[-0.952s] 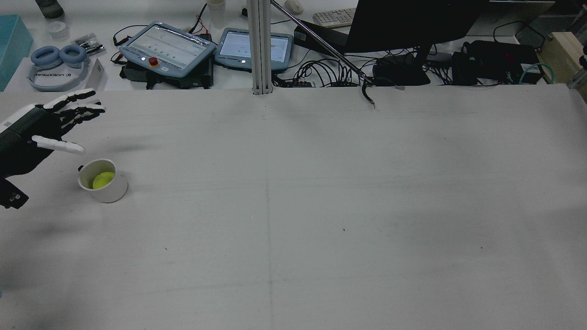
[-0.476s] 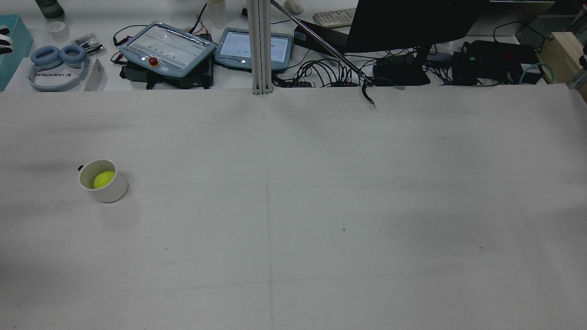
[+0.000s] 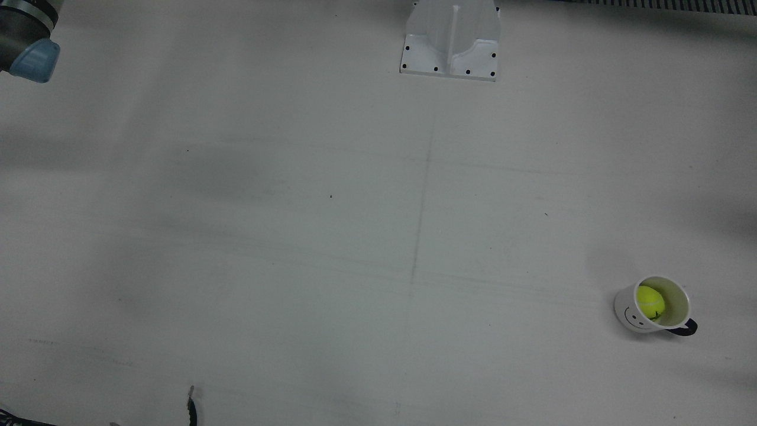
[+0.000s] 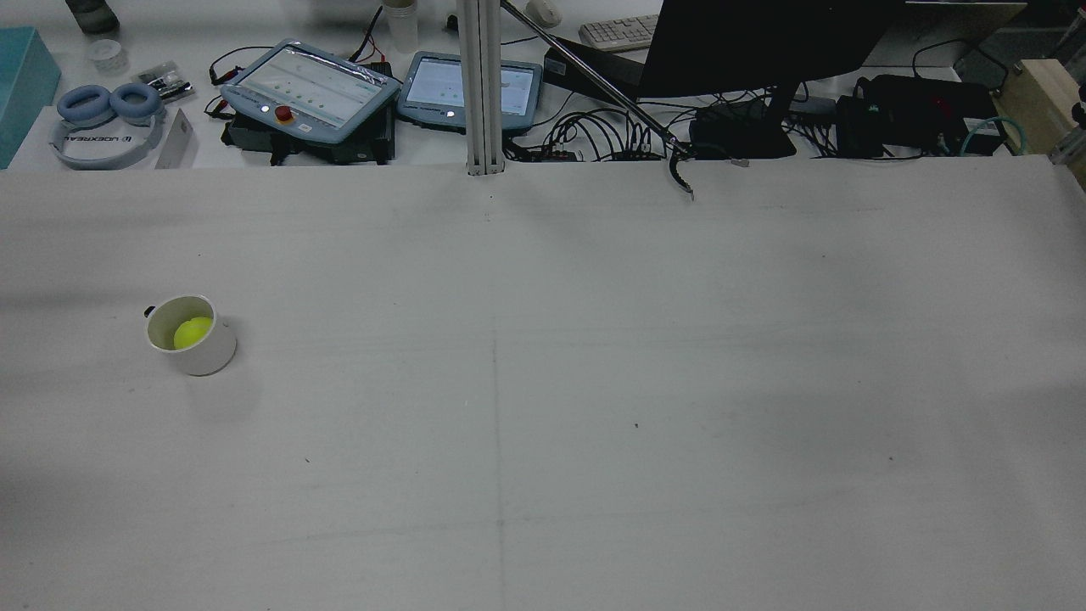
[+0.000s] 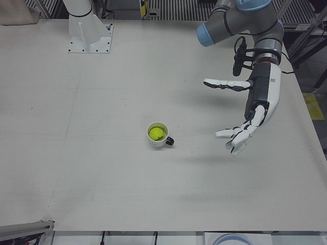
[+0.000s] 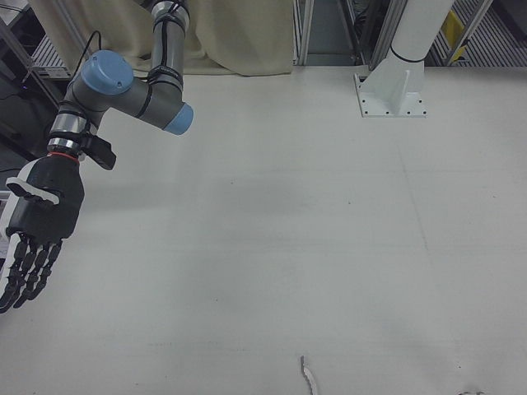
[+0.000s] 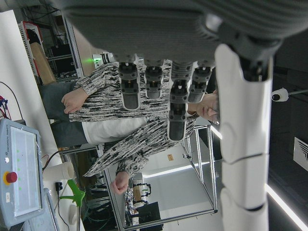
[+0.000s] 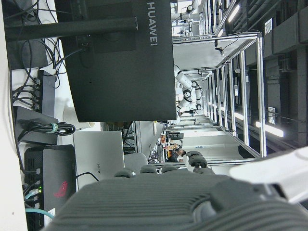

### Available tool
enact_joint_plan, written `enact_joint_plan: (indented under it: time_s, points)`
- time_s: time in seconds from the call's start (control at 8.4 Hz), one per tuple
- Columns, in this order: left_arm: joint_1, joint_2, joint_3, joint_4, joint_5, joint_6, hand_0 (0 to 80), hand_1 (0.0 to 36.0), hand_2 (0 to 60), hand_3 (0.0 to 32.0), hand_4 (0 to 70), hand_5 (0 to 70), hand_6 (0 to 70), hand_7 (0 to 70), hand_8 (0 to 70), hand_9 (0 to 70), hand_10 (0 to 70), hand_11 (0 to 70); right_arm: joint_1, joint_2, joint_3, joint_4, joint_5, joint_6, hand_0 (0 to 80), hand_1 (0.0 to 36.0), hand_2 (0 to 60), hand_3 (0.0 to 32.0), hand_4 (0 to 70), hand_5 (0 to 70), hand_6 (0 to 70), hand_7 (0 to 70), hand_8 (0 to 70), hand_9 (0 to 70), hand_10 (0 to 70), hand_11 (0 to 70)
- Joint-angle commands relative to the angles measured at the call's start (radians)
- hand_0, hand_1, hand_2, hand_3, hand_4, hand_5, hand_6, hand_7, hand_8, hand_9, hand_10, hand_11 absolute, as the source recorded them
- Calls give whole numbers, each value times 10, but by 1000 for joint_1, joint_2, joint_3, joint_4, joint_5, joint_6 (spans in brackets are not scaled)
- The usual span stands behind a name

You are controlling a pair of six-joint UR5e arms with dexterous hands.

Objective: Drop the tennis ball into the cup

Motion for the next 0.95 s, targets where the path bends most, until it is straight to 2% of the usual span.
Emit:
enact_joint_plan:
  time_s: [0.0, 0.12, 0.36, 0.48, 0.6, 0.71, 0.83]
  points:
    - [-5, 11, 18, -1, 2, -4, 633, 231, 0, 0, 142, 152, 410, 211, 142, 143, 143, 234, 0, 0, 0, -1, 0, 0, 0, 0, 0, 0, 0, 0, 0, 0, 0, 0, 0, 0]
    - [-5, 14, 18, -4, 2, -4, 632, 232, 1, 0, 141, 144, 367, 217, 133, 144, 143, 233, 0, 1, 0, -1, 0, 0, 0, 0, 0, 0, 0, 0, 0, 0, 0, 0, 0, 0]
    - [-1, 14, 18, -7, 2, -4, 641, 236, 0, 0, 142, 146, 371, 222, 136, 148, 145, 236, 0, 0, 0, 1, 0, 0, 0, 0, 0, 0, 0, 0, 0, 0, 0, 0, 0, 0]
    - [0, 13, 17, -7, 2, -4, 642, 233, 0, 0, 144, 157, 433, 213, 148, 145, 143, 234, 0, 0, 0, 1, 0, 0, 0, 0, 0, 0, 0, 0, 0, 0, 0, 0, 0, 0]
    - [0, 13, 15, -7, 2, -4, 642, 233, 0, 0, 145, 161, 453, 208, 151, 143, 141, 232, 0, 1, 0, 1, 0, 0, 0, 0, 0, 0, 0, 0, 0, 0, 0, 0, 0, 0]
    - [2, 13, 12, -7, 2, -4, 642, 233, 1, 0, 143, 161, 453, 207, 151, 143, 141, 231, 0, 0, 0, -1, 0, 0, 0, 0, 0, 0, 0, 0, 0, 0, 0, 0, 0, 0]
    - [2, 13, 9, -7, 2, -4, 642, 236, 1, 0, 142, 153, 412, 213, 142, 143, 139, 229, 0, 0, 0, -1, 0, 0, 0, 0, 0, 0, 0, 0, 0, 0, 0, 0, 0, 0]
